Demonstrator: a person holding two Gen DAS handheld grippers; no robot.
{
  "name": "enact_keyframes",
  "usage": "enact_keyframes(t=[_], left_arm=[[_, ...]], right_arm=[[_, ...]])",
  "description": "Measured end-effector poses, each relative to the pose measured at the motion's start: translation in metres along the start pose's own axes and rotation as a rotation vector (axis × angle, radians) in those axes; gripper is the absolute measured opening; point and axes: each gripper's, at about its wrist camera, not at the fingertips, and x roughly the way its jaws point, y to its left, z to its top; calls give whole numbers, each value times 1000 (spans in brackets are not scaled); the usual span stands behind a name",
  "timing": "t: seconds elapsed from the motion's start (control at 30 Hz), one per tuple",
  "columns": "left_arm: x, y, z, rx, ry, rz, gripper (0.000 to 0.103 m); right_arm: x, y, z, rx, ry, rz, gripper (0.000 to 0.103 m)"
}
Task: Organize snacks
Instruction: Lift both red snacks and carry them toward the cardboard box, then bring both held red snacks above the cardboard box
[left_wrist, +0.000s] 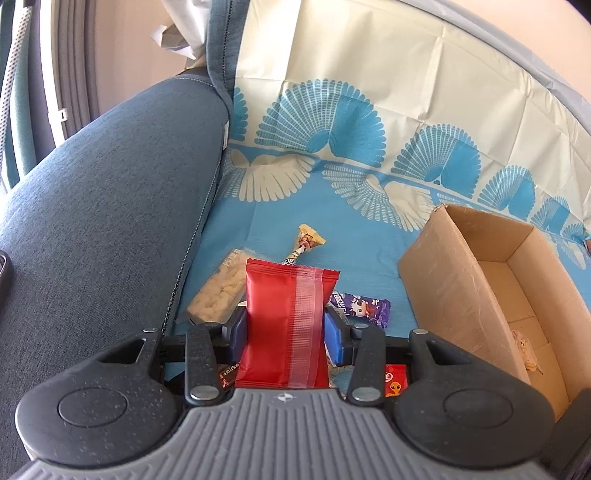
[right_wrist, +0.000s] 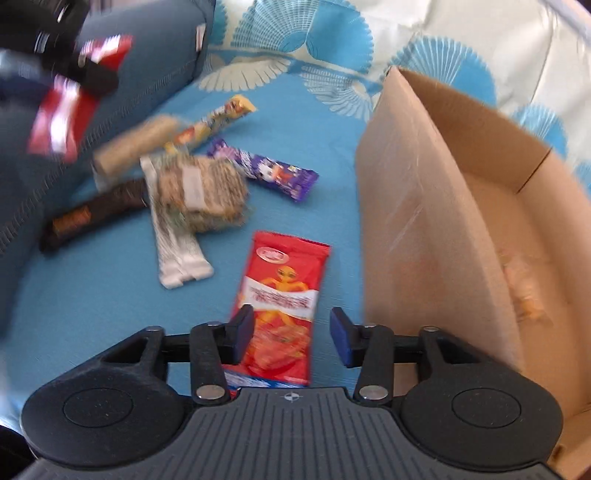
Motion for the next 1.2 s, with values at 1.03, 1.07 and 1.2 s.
enact_keyframes(t=[1.03,1.07,1.2], left_arm=[[7,2,-3,-6,27,-1,47],[7,3,-3,-6,27,-2,47],[9,3,-2,0,34,-3,47]], right_arm=[[0,-20,7,147,28,227,8],[3,-20,5,146,56,221,9],[7,-17,3,153,54,206,54]])
